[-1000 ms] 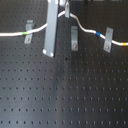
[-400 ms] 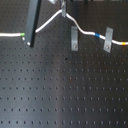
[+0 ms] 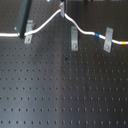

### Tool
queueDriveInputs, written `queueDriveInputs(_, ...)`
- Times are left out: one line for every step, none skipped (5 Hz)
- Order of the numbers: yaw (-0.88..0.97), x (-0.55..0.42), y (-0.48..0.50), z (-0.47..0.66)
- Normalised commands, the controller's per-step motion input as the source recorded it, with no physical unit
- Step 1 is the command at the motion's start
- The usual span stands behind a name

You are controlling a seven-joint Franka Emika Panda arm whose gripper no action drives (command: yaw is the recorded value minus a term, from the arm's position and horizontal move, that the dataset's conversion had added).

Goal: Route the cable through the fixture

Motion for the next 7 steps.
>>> queueDriveInputs(0.92, -0.013, 0.018, 0.06)
queueDriveInputs(0.0, -0.037, -0.029, 0.0)
queueDriveInputs(-0.07, 0.025, -0.056, 0.48)
queueDriveInputs(0.0, 0.0, 0.0, 0.02)
queueDriveInputs(0.01, 0.081, -0.096, 0.44)
queueDriveInputs(0.01, 0.061, -0.092, 0.41)
queueDriveInputs(0.0, -0.003, -0.002, 0.02)
